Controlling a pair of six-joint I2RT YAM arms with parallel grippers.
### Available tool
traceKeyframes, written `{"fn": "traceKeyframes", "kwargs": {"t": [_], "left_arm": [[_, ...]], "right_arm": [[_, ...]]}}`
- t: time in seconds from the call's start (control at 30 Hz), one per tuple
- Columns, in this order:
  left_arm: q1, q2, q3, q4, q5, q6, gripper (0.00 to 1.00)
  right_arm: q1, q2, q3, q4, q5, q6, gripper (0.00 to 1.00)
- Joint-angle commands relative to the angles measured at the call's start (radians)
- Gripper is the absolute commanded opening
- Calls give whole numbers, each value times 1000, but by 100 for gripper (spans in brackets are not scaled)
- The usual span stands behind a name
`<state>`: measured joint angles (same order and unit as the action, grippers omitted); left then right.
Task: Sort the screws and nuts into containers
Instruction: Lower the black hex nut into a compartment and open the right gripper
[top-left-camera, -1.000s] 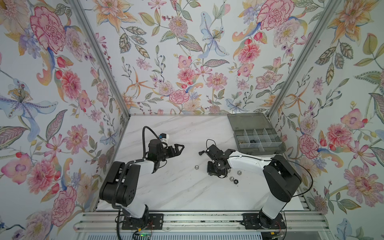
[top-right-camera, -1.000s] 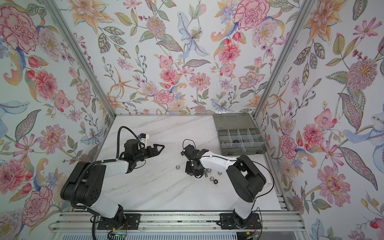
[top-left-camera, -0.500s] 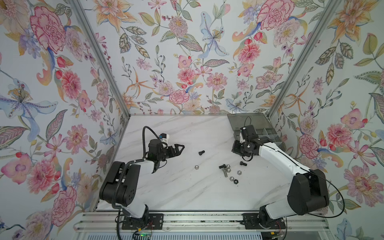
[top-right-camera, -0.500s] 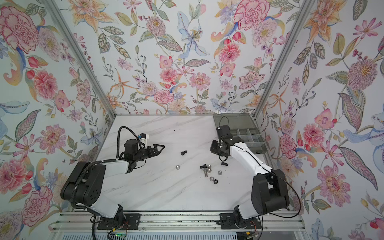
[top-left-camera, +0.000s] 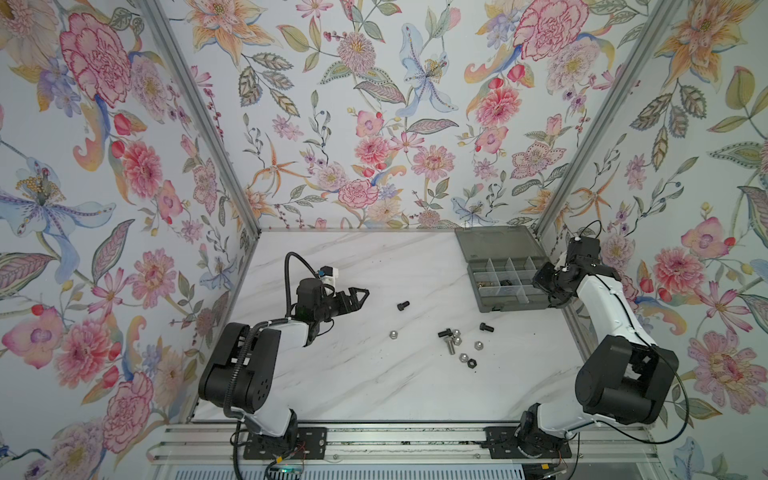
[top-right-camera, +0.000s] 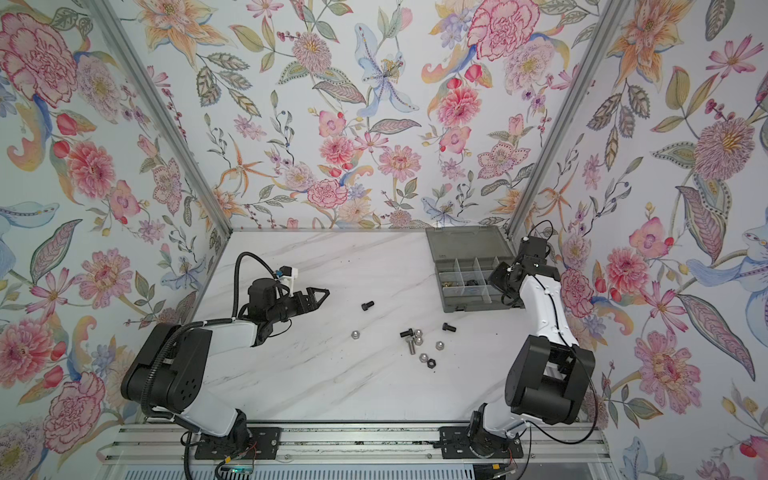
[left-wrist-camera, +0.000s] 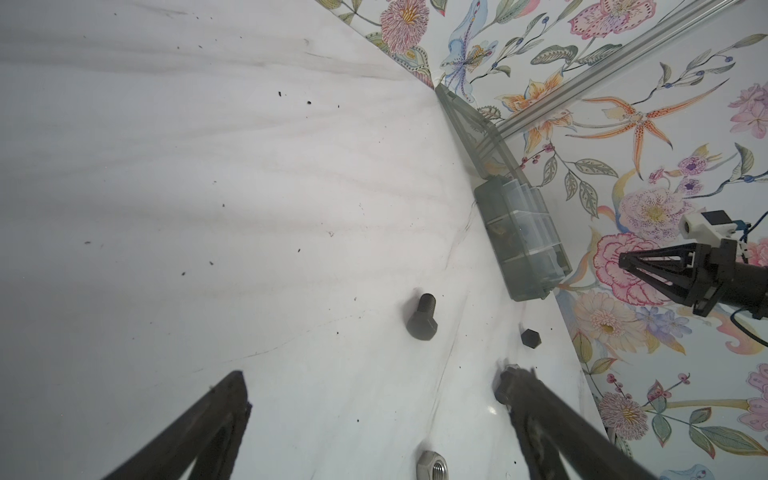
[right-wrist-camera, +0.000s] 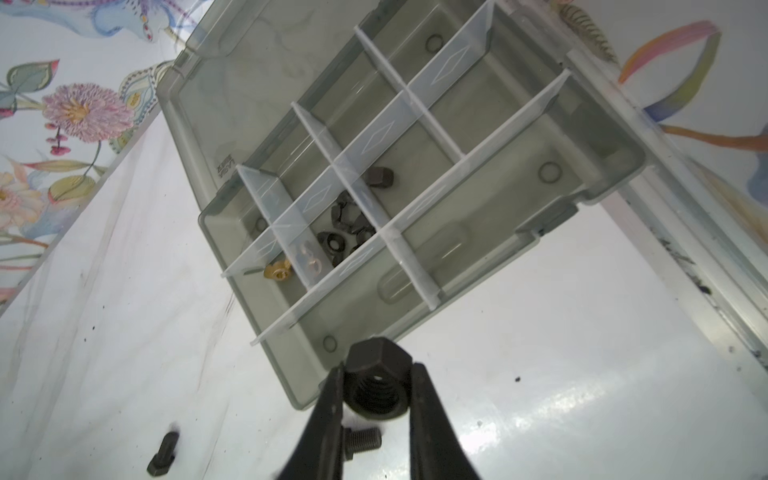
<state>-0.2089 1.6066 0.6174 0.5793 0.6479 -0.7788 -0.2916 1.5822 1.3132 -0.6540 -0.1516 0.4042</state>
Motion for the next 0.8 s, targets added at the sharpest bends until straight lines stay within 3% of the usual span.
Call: {"fn": "traceKeyframes", "kwargs": {"t": [0.0,0.47,0.77], "left_arm": [[-9,0,-8,22,7,-11,99],[-8,-16,-22,26,-3,-14,99],[-9,-1,-9,26,0,-13,99]], "right_arm": [[-26,73,75,-18,-14,-33,0],[-36,387,340,-18,-38,-4,0],[-9,473,397,-18,-31,0,0]]}}
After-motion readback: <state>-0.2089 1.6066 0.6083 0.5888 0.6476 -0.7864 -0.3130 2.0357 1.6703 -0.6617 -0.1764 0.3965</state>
